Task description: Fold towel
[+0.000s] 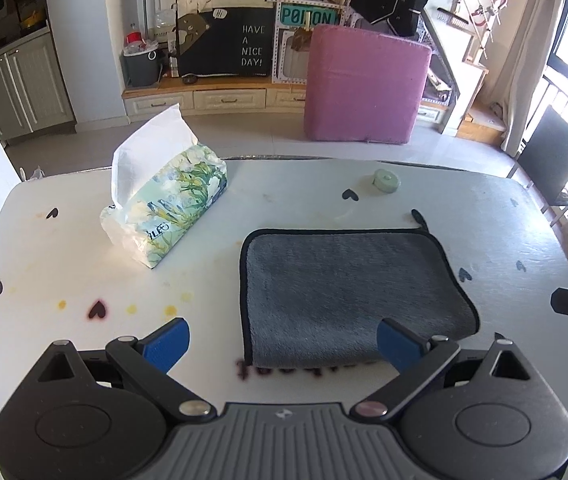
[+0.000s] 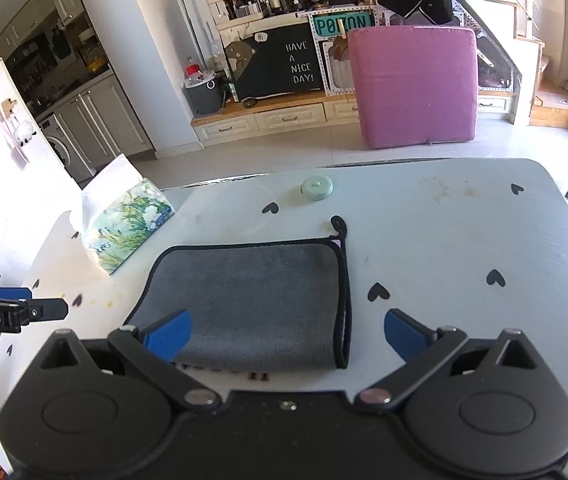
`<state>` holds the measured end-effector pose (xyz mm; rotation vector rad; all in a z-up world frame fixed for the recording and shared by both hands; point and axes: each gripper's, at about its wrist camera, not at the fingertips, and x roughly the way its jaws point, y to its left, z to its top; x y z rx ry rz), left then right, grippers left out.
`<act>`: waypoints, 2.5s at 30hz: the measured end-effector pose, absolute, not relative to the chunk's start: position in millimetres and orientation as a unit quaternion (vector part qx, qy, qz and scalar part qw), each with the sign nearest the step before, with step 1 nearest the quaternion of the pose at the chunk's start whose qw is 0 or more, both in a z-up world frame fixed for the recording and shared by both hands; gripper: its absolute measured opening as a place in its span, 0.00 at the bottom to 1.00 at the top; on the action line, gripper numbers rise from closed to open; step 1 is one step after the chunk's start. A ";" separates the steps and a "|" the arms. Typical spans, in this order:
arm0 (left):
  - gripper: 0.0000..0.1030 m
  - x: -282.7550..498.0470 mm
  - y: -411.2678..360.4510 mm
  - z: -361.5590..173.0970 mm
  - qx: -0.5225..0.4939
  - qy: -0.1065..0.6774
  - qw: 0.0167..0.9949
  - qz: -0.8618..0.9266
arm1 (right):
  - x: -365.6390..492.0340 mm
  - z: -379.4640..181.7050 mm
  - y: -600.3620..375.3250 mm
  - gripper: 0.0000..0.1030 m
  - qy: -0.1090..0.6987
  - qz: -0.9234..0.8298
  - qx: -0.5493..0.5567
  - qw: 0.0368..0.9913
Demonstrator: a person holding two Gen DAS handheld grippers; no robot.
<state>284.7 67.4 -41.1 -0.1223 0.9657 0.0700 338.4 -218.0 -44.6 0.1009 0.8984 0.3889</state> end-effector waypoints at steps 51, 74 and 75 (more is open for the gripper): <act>0.96 93.4 22.8 8.9 -0.050 0.411 0.910 0.017 | 149.8 7.3 -247.8 1.00 0.365 0.238 0.034 0.899; 0.97 28.5 4.3 2.0 -0.038 0.395 0.918 -0.003 | 84.6 1.3 -249.0 1.00 0.360 0.225 0.028 0.905; 0.97 25.7 3.1 1.4 -0.037 0.395 0.918 -0.005 | 81.9 0.1 -249.2 1.00 0.360 0.225 0.030 0.905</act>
